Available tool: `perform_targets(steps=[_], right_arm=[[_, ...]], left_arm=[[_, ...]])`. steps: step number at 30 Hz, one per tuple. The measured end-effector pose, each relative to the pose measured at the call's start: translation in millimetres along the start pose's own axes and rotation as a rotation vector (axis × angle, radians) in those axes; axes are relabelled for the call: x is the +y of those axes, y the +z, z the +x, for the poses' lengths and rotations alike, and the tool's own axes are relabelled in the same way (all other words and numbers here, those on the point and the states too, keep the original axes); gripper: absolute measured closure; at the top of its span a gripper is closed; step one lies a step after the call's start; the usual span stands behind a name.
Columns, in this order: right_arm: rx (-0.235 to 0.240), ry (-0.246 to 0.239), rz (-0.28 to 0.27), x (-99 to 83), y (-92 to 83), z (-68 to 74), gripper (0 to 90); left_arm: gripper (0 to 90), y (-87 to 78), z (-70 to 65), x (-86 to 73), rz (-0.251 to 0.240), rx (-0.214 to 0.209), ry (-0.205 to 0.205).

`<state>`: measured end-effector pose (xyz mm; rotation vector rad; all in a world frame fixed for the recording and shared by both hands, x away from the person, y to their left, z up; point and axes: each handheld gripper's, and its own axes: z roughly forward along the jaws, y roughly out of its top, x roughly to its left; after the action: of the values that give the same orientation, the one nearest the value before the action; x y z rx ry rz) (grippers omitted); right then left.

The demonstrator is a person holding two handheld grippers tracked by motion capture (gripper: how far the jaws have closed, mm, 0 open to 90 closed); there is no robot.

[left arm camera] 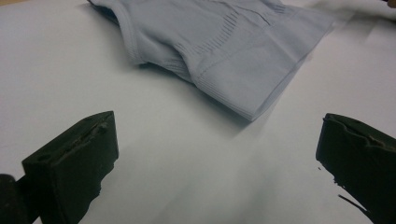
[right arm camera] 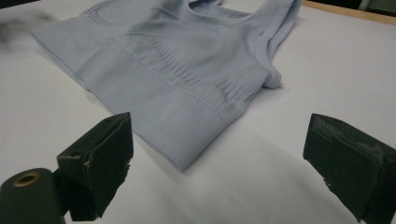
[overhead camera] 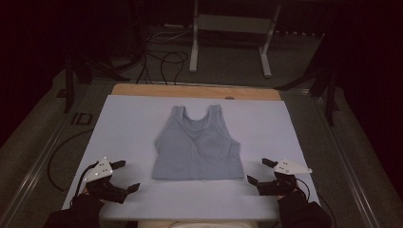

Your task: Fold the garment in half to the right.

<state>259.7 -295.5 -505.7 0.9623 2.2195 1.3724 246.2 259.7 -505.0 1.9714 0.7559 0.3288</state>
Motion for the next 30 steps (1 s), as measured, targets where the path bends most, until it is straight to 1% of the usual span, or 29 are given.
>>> perform_targets(steps=[5,8,10,11,14,16,20,22,23,26,27,29,30], right_arm=[[0.009,0.0,0.005,1.3,-0.2,1.5,8.4],[-0.013,-0.003,0.021,2.5,0.5,2.9,8.4],[-0.012,0.001,0.013,3.7,0.0,3.4,8.4],[-0.003,0.006,0.01,4.3,-0.5,3.6,8.4],[0.0,0.006,0.001,7.8,-1.9,6.4,8.4],[0.001,-0.001,0.0,8.9,-2.4,6.7,8.4],[0.019,-0.001,-0.012,16.3,-4.6,10.3,8.5],[0.033,0.005,-0.023,20.1,-5.9,11.1,8.5],[0.036,0.017,-0.025,22.9,-6.5,12.2,8.4],[0.03,-0.001,-0.029,31.9,-8.0,14.6,8.4],[0.032,-0.005,-0.033,35.5,-8.6,15.0,8.4],[0.04,-0.006,-0.042,43.1,-8.9,16.0,8.4],[0.043,-0.014,-0.043,45.9,-8.8,16.1,8.4]], left_arm=[[0.0,0.6,-0.8,1.3,-0.005,-0.007,0.004],[0.0,1.5,-1.4,2.1,0.004,-0.01,0.012],[0.0,1.9,-1.9,3.1,0.001,-0.012,0.011],[0.0,1.7,-2.2,4.0,-0.001,-0.009,0.015],[0.0,0.4,-3.7,6.5,-0.012,-0.016,0.022],[0.0,-0.2,-3.8,8.3,-0.016,-0.02,0.017],[0.0,-0.2,-5.6,13.0,-0.01,-0.031,0.022],[0.0,-0.7,-6.4,16.1,-0.012,-0.033,0.029],[0.0,-0.6,-6.5,17.5,-0.013,-0.034,0.028],[0.0,-0.4,-7.0,23.6,-0.012,-0.041,0.033],[0.0,-0.3,-7.4,25.0,-0.012,-0.041,0.032],[0.0,-0.3,-8.0,29.3,-0.007,-0.042,0.04],[0.0,-0.5,-8.2,32.3,-0.004,-0.043,0.045]])
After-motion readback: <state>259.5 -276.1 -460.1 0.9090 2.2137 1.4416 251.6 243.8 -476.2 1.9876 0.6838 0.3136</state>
